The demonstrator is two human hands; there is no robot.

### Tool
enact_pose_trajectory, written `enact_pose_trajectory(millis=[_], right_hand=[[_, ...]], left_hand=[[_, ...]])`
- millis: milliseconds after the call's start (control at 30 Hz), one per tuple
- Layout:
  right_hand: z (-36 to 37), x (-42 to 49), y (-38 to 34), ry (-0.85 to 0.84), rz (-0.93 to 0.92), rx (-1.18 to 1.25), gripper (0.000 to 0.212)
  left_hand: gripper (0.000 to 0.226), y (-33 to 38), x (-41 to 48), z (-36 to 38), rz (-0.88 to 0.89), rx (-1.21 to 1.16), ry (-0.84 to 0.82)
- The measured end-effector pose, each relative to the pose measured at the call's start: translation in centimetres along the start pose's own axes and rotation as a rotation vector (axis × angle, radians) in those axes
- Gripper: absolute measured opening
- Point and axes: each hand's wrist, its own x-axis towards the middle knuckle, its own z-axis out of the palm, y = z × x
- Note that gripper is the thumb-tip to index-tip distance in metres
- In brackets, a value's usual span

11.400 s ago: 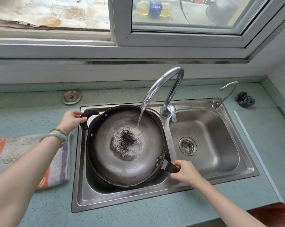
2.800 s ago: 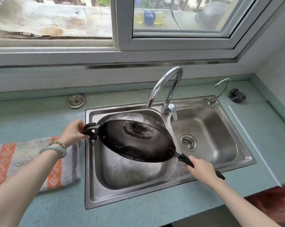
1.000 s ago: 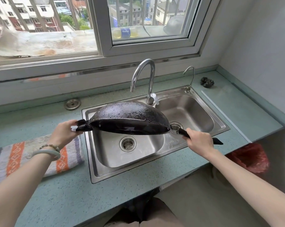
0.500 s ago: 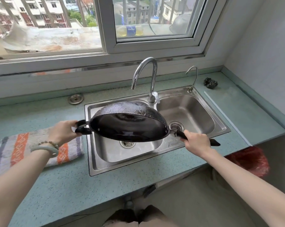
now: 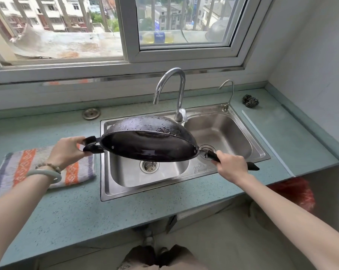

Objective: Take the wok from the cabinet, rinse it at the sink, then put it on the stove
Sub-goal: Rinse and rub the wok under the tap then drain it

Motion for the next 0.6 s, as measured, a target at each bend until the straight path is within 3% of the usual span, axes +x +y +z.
enact_pose_trajectory(millis=[367, 500, 600], right_hand=[[0.0, -0.7, 0.8, 0.083, -0.008, 0.024, 0.019], [-0.6, -0.8, 0.5, -0.012, -0.025, -0.010, 0.018], [-1.4, -0.4, 0.9, 0.021, -0.033, -0.025, 0.015]], left_hand=[[0.028, 0.7, -1.0, 0.7, 0.006, 0.025, 0.084], [0.027, 1.1, -1.6, 0.5, -0.008, 0.057, 0.046], [0.030, 1.0, -2.4, 0.7, -0.028, 0.083, 0.038]])
